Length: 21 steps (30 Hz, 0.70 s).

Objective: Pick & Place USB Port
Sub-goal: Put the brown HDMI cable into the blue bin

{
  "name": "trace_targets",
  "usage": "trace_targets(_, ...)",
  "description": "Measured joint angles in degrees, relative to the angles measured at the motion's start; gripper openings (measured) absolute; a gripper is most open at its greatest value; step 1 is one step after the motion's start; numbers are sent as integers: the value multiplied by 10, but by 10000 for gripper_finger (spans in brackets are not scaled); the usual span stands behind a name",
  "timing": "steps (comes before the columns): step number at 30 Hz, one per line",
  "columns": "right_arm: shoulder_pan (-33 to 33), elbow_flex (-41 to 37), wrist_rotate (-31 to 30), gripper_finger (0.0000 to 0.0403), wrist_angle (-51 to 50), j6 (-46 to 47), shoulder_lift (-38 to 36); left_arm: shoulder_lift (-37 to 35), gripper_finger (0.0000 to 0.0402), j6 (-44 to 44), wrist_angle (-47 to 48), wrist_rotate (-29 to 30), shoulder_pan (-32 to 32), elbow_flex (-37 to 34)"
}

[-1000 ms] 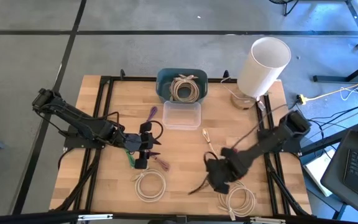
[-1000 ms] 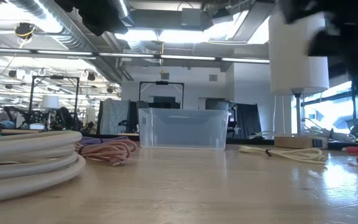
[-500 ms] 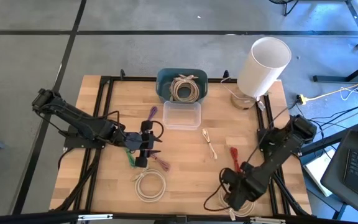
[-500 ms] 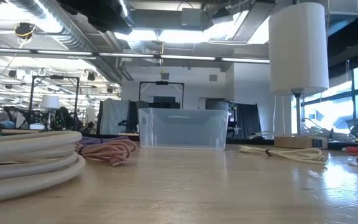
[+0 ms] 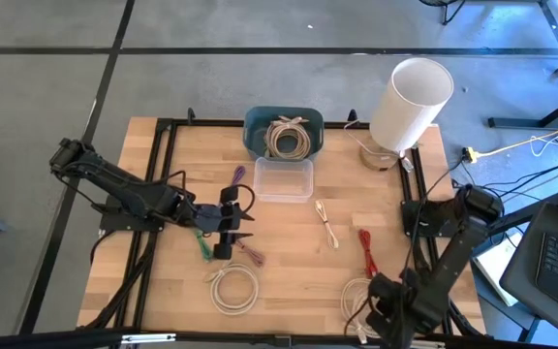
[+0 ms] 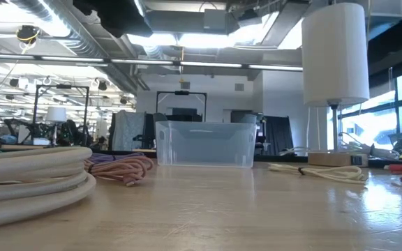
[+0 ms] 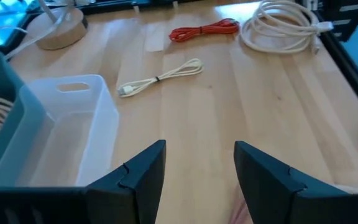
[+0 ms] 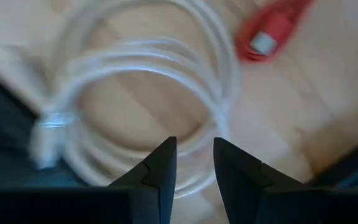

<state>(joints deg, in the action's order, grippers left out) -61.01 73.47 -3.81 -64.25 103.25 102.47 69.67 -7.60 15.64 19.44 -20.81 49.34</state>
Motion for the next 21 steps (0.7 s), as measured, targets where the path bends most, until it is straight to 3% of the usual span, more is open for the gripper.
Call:
trace_targets(10, -17, -86, 19, 108, 133, 48, 0, 0, 184, -4, -9, 1, -28, 0)
trace_targets(17, -17, -177, -35, 108, 254, 60, -4, 0, 184, -33, -6, 0, -51, 0)
trace_targets(21, -17, -199, -45, 95, 274, 62, -9, 0, 184, -33, -5, 3, -70, 0)
